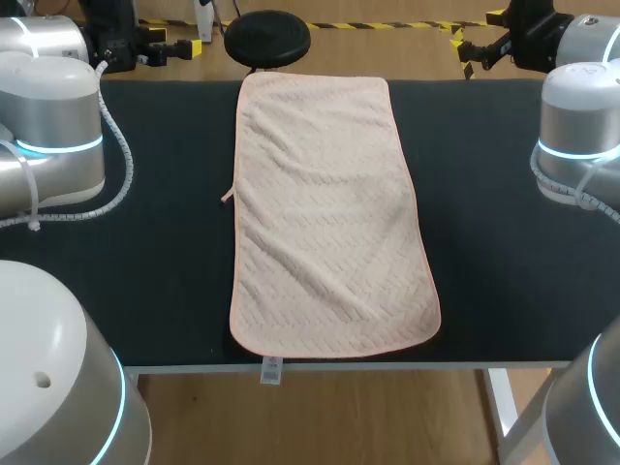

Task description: Fold the towel

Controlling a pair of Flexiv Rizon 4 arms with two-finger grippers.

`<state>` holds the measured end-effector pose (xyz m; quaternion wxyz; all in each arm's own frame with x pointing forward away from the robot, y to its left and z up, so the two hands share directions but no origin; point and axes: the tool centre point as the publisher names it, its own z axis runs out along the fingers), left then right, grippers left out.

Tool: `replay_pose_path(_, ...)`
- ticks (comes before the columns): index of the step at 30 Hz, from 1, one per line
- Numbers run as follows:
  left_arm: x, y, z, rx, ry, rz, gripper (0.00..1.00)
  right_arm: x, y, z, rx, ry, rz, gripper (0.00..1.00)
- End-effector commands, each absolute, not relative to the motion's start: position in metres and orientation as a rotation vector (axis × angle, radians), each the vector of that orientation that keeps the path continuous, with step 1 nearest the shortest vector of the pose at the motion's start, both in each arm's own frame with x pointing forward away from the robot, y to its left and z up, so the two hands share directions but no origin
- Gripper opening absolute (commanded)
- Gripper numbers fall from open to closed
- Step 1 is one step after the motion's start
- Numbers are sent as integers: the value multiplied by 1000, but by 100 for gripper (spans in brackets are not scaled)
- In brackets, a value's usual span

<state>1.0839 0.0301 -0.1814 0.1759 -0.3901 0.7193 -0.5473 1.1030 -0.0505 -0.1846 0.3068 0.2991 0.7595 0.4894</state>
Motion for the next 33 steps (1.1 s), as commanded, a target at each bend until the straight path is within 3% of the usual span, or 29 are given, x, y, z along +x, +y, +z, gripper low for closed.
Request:
replay_pose_path(1,1084,30,-182,-1104,2034,-1551,100,1103,-51,-185,791,2011,1294,100)
replay_pose_path(21,1055,-12,-210,17,2703,-696,100,1061,-25,-193,97,2605,766,100)
replay_pose_path(33,1047,-9,-215,112,2699,-724,100,1050,-20,-196,4,2656,753,100)
